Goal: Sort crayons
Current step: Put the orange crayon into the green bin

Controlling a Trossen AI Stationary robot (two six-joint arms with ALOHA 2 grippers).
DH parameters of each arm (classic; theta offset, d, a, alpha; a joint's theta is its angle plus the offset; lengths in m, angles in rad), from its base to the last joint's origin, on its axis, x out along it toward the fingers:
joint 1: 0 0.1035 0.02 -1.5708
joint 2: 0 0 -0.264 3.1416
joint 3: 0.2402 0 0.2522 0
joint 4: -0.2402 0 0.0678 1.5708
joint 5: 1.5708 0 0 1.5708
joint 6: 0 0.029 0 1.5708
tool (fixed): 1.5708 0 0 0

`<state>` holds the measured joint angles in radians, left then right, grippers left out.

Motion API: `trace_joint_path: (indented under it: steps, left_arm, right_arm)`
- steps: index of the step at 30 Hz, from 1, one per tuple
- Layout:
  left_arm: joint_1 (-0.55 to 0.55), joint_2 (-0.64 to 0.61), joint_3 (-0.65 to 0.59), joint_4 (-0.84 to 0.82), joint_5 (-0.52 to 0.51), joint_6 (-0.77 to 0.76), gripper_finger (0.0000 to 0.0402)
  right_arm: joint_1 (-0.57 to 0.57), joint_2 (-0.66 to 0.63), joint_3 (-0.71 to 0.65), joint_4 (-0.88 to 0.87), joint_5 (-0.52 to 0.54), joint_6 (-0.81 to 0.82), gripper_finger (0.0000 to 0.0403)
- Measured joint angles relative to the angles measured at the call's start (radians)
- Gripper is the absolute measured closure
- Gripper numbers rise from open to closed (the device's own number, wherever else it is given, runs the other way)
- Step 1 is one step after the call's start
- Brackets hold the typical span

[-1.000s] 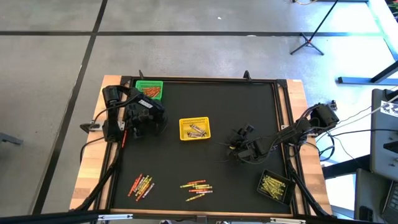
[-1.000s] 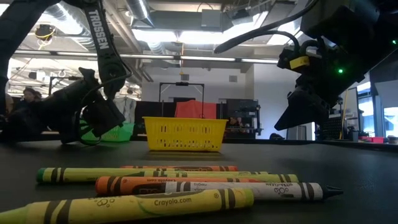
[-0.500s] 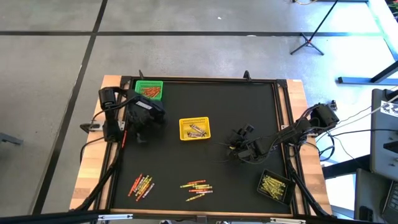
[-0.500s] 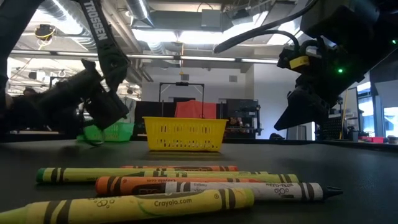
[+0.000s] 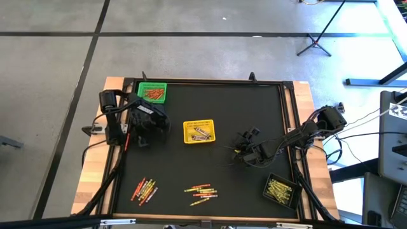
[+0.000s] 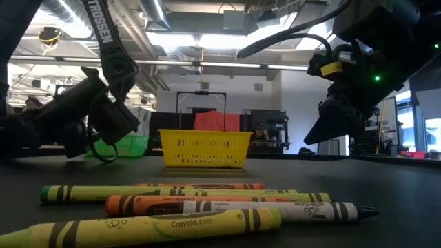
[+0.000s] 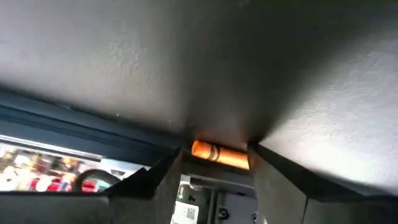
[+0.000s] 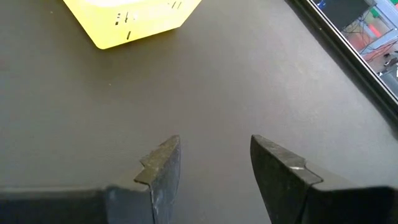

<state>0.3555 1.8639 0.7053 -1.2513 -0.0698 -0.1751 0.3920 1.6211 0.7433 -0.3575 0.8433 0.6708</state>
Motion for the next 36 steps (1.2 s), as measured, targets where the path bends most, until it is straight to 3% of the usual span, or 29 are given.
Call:
trace_joint_path:
  steps: [6, 11, 20, 28, 36]
  left_arm:
    - [0.076, 0.003, -0.003, -0.002, -0.006, -0.017, 0.0224]
    - [0.131, 0.003, -0.018, 0.012, 0.059, 0.005, 0.0224]
    - [0.162, 0.016, -0.031, 0.026, 0.249, 0.039, 0.0224]
    - [0.131, 0.014, -0.031, 0.033, 0.260, 0.030, 0.0224]
    - [0.099, 0.012, -0.031, 0.053, 0.271, 0.020, 0.0284]
  right_arm:
    - [0.000, 0.000, 0.000, 0.005, -0.006, 0.000, 0.0210]
    - [0.000, 0.000, 0.000, 0.005, -0.007, 0.000, 0.0210]
    - [0.000, 0.000, 0.000, 0.005, -0.007, -0.016, 0.0210]
    - [0.000, 0.000, 0.000, 0.012, -0.008, -0.026, 0.0210]
    - [0.000, 0.000, 0.000, 0.012, -0.007, -0.026, 0.0210]
